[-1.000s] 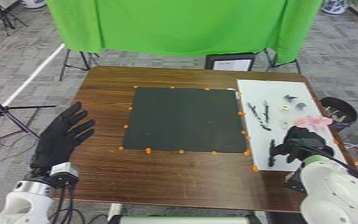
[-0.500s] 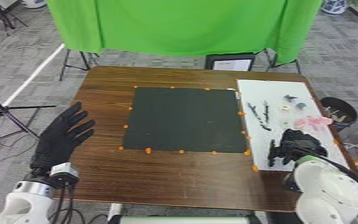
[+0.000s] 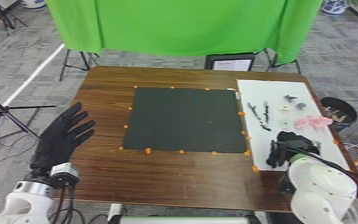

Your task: Arrange flowers

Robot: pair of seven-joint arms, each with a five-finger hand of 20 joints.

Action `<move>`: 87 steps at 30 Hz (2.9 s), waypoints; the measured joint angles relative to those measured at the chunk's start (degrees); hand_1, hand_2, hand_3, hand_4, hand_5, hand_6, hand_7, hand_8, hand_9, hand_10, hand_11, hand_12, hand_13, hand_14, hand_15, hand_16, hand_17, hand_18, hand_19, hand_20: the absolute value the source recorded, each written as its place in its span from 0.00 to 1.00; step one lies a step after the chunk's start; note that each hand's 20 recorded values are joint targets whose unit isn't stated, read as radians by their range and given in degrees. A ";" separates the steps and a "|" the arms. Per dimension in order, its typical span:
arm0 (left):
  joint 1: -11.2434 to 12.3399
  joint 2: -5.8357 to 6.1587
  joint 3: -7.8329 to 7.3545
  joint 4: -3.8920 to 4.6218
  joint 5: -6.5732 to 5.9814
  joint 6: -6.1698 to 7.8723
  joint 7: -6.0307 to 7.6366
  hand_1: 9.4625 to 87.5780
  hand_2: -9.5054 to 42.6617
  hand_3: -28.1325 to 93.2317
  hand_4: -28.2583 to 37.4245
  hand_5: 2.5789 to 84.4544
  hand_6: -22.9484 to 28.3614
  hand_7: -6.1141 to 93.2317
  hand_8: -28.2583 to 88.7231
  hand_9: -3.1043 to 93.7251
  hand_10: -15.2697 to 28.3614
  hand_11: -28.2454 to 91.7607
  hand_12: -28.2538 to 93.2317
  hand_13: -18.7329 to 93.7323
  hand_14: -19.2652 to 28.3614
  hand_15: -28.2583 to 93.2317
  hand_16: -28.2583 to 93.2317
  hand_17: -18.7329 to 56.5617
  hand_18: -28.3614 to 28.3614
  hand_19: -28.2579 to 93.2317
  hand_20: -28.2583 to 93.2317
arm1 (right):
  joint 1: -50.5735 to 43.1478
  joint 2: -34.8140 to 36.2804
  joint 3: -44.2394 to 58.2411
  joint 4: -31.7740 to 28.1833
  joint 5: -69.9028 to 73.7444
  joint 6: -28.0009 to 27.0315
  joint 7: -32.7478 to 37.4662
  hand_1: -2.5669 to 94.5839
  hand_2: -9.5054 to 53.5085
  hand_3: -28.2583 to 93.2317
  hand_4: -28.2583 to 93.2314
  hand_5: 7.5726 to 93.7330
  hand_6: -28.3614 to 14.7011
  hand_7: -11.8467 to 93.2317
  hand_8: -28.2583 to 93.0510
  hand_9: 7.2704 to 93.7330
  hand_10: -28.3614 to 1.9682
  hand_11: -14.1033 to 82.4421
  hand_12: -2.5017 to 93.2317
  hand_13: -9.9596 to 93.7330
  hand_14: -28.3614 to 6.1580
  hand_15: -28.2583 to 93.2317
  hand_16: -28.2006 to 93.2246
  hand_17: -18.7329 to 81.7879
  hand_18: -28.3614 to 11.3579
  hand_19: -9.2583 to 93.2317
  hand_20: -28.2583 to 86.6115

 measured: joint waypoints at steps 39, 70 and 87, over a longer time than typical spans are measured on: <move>0.11 0.20 -0.09 -0.06 -0.03 0.03 -0.02 0.19 0.09 0.81 0.00 0.29 0.52 0.25 0.15 0.26 0.61 0.39 0.37 0.33 0.74 0.50 0.23 0.13 0.88 0.57 0.31 | 1.30 4.48 0.84 -0.78 0.06 23.41 -5.61 0.38 0.03 0.99 0.16 0.73 0.64 0.66 0.46 0.85 0.74 0.95 0.67 0.83 0.58 0.99 0.58 0.48 0.22 0.89 0.59; 0.51 0.37 -0.16 -0.06 -0.02 0.01 0.00 0.19 0.09 0.81 0.00 0.28 0.52 0.25 0.15 0.26 0.61 0.39 0.37 0.33 0.75 0.50 0.23 0.13 0.88 0.57 0.31 | 2.20 1.26 1.20 -2.23 8.38 -5.27 5.60 0.36 0.00 0.32 0.12 0.85 0.63 0.32 0.16 0.88 0.66 0.89 0.69 0.84 0.51 0.98 0.59 0.48 0.14 0.91 0.56; 0.48 0.16 -0.16 -0.06 -0.04 0.01 -0.17 0.19 0.09 0.81 0.00 0.28 0.52 0.25 0.15 0.26 0.61 0.39 0.37 0.33 0.75 0.50 0.23 0.13 0.88 0.57 0.31 | 3.72 0.12 -3.07 0.75 3.31 -3.15 4.65 0.44 0.00 0.79 0.00 0.88 0.69 0.34 0.27 0.91 0.70 0.90 0.66 0.87 0.55 0.98 0.58 0.51 0.17 0.91 0.55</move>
